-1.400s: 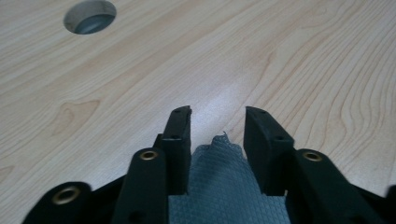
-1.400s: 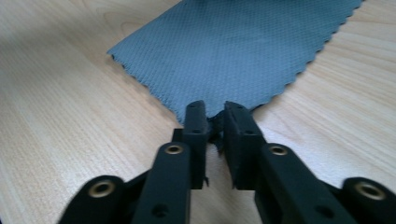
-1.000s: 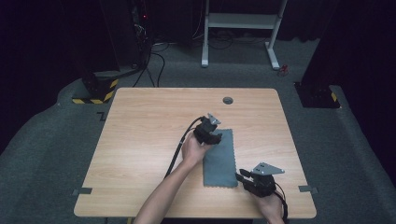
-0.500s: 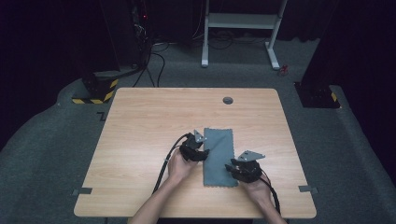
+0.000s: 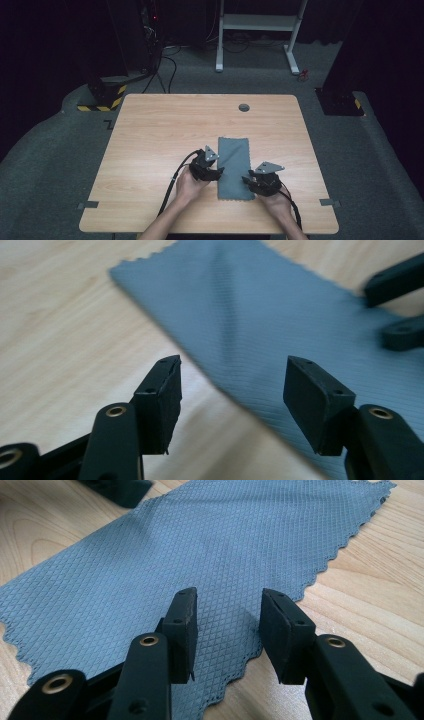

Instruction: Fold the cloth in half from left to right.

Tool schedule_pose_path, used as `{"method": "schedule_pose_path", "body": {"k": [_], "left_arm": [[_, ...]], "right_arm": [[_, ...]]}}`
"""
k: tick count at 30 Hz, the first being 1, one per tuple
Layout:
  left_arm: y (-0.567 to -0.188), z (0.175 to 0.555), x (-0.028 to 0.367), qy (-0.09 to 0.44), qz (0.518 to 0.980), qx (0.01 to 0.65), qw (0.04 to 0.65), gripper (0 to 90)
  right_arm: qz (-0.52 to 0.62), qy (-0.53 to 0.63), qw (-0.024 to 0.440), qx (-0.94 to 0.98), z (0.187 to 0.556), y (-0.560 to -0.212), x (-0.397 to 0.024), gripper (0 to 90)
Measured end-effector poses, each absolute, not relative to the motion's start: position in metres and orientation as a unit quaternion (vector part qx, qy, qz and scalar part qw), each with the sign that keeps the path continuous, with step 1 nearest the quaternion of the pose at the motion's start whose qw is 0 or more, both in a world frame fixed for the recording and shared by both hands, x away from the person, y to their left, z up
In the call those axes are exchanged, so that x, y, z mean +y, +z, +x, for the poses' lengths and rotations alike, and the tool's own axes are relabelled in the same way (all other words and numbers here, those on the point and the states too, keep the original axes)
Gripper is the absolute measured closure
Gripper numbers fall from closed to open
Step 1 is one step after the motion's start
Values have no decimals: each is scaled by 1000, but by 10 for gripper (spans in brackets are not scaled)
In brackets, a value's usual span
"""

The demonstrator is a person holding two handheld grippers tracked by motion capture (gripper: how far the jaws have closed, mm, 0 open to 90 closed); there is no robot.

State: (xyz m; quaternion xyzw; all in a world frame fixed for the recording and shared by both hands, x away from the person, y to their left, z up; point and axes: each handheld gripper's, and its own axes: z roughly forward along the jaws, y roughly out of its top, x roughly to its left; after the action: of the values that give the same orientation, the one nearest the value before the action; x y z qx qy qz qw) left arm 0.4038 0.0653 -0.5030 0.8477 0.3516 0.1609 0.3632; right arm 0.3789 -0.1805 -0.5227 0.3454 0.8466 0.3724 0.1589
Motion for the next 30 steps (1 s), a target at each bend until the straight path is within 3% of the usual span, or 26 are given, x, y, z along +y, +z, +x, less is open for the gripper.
{"method": "schedule_pose_path", "body": {"k": [6,30], "left_arm": [[-512,386,59,154,859,339,351,398],[-526,358,84,168,832,366,382,351]], "right_arm": [[346,373,158,847,379,-523,-181,591],[354,370,161,844,378,-523,-182,551]]}}
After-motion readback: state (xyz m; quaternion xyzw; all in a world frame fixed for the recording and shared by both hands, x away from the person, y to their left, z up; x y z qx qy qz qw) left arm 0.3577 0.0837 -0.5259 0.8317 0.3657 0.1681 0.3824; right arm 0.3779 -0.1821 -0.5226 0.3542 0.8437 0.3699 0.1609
